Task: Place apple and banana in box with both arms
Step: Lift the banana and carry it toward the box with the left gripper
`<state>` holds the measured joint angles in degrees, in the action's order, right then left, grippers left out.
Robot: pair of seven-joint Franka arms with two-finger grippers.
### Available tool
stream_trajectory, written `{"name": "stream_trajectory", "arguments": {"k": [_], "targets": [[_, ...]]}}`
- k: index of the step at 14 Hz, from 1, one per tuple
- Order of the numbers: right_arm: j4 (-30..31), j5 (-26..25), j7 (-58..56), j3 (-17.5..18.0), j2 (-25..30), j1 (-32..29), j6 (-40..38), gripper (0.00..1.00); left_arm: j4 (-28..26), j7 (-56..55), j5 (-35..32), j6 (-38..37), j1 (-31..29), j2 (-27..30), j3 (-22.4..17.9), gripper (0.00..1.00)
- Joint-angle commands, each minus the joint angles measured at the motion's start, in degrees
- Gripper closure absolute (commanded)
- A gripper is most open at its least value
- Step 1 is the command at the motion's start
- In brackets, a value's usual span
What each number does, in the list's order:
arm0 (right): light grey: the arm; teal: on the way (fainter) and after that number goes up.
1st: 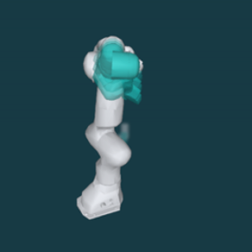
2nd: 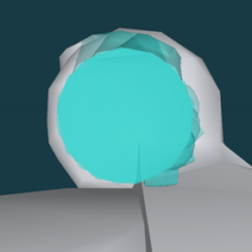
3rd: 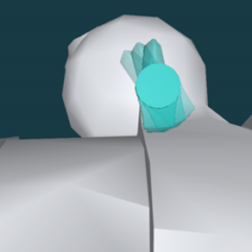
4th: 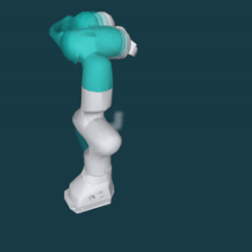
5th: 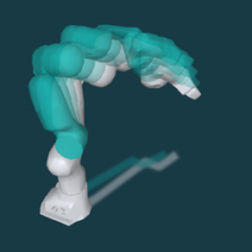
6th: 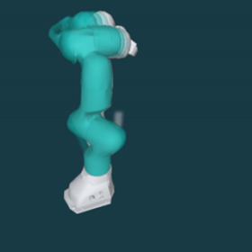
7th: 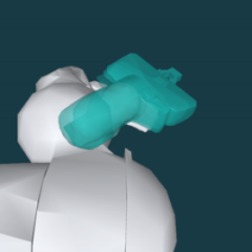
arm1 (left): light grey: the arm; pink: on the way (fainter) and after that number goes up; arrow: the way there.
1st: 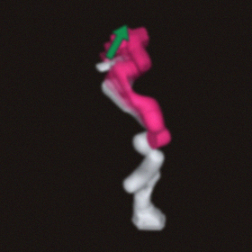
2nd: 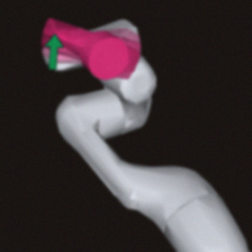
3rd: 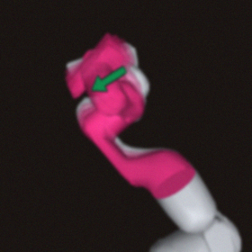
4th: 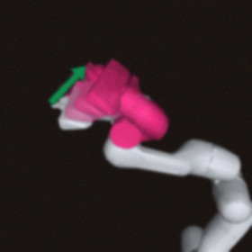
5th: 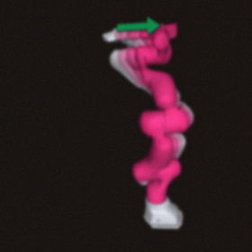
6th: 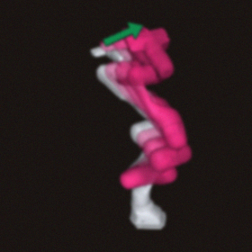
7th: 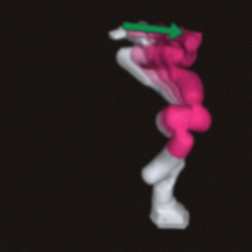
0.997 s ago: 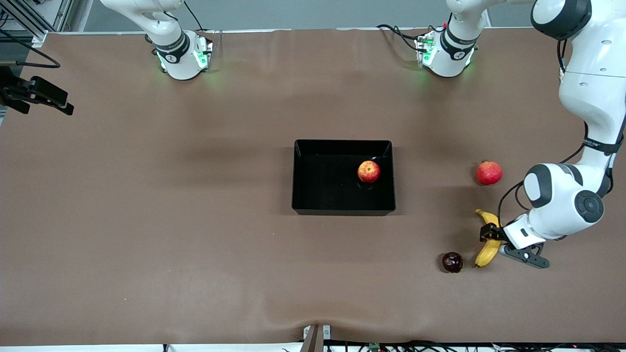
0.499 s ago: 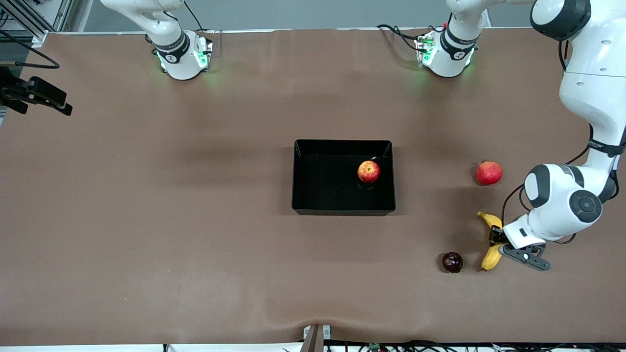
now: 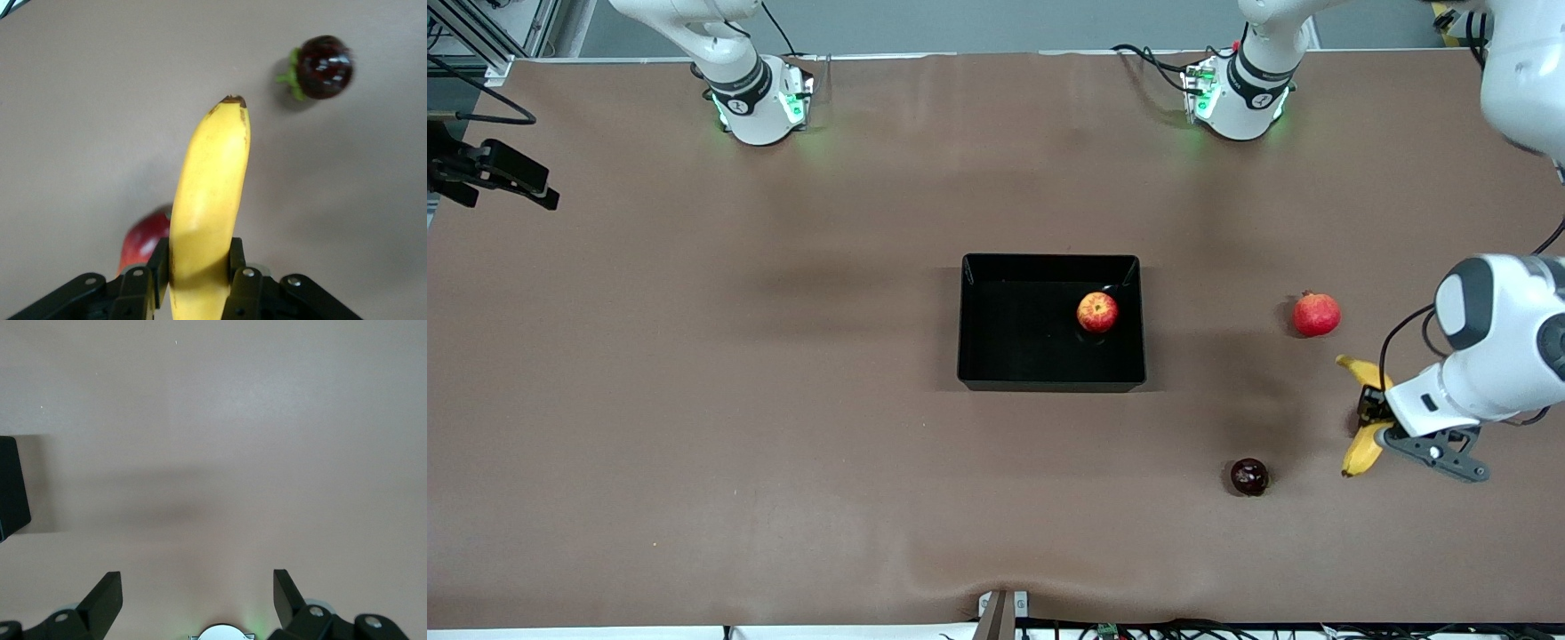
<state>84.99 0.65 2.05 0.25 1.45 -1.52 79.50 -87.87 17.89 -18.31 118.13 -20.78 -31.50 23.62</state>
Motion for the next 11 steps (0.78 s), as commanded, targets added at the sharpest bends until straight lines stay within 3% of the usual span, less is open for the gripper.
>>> {"name": "stream_trajectory", "arguments": {"k": [1, 5, 11], "targets": [[-0.17, -0.65, 0.93, 0.46, 0.65, -0.41, -0.31, 0.0, -1.6, -5.82, 0.46, -6.23, 0.12, 4.51, 2.91, 1.0], [-0.26, -0.65, 0.93, 0.46, 0.57, -0.5, -0.22, 0.0, -1.6, -16.46, 8.01, -9.58, 0.12, 6.89, 7.3, 1.0], [-0.7, -0.65, 0.93, 0.28, 0.57, -0.68, -0.22, 0.0, -1.77, -38.85, 8.55, -12.14, 0.3, 7.42, 17.76, 1.0]]}}
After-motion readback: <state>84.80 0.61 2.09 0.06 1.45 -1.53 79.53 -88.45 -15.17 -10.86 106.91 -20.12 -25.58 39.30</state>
